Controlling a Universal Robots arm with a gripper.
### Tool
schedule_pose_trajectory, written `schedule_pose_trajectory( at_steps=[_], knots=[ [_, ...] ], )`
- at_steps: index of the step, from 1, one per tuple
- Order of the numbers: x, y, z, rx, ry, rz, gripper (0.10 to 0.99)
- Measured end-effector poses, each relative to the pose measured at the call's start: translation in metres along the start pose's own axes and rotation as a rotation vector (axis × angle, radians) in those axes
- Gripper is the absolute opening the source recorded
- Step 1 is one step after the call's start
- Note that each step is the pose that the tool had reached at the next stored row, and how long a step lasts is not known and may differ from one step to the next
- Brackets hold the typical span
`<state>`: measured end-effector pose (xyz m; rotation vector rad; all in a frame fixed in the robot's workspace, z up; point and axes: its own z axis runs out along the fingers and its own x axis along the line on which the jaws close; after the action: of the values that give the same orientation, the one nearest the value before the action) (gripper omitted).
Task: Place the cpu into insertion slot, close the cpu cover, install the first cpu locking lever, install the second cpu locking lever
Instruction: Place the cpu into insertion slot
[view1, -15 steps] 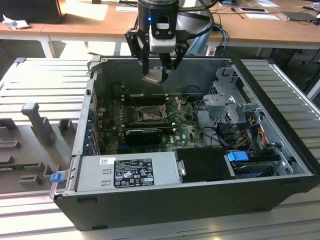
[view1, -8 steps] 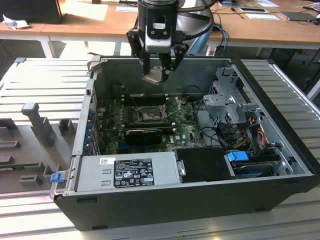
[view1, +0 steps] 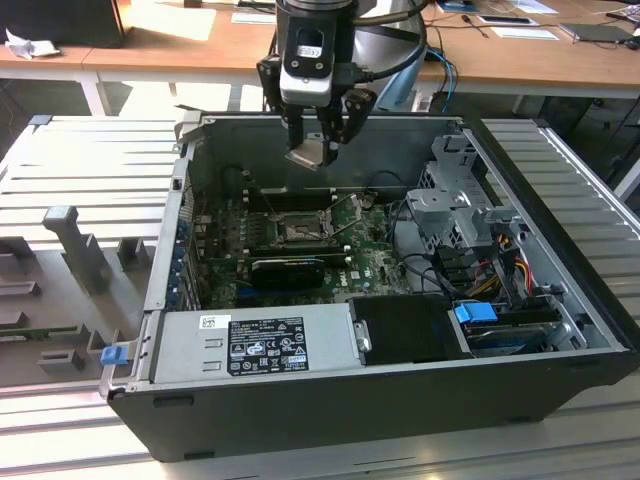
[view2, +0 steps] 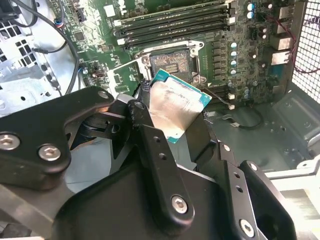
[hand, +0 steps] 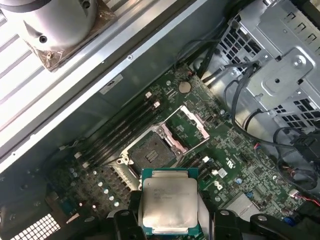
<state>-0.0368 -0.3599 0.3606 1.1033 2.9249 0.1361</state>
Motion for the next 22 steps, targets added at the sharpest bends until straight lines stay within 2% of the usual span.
schedule_pose_trajectory(
  at_steps=[2, 4, 11, 15, 22],
  knots=[
    [0.0000, 0.0000, 0.0001, -0.001, -0.0026, 0.031, 0.525],
    [0.0000, -0.0001, 0.0004, -0.002, -0.0083, 0.096, 0.525],
    [0.0000, 0.0000, 0.0005, -0.003, -0.0134, 0.156, 0.525],
    [0.0000, -0.0001, 0.0006, -0.004, -0.0187, 0.218, 0.525],
    [0.0000, -0.0001, 0.0007, -0.005, -0.0242, 0.282, 0.525]
  ],
)
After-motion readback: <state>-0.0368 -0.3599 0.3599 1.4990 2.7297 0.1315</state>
